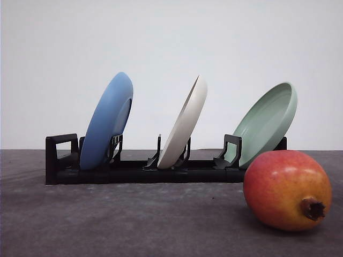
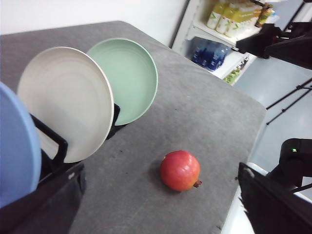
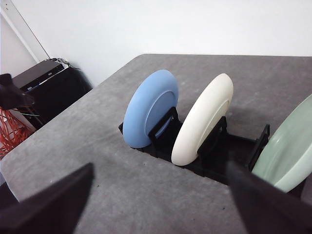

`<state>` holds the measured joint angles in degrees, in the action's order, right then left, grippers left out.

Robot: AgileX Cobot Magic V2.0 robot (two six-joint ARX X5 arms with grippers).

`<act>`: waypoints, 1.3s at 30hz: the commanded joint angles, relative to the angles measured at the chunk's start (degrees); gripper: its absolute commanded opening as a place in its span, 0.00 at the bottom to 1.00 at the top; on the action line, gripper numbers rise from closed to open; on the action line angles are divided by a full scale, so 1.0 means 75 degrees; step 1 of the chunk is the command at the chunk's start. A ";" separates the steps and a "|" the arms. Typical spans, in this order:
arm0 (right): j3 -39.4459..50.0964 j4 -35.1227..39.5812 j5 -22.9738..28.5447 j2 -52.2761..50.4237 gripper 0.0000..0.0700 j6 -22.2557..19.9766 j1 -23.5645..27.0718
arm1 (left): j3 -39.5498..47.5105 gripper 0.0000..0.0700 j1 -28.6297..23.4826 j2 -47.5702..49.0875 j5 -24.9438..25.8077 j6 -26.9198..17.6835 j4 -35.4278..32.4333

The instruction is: Place pomegranate in white plate

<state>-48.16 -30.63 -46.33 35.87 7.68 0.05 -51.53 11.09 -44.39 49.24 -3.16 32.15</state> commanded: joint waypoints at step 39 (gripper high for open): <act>-0.0122 0.0073 0.0006 0.0054 0.90 -0.0085 -0.0012 | -0.5351 0.81 0.4130 -0.8433 -0.5538 0.0738 -0.0433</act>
<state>-48.16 -30.63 -46.33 36.05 7.68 0.05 -89.86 41.50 -106.24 7.75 2.70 29.39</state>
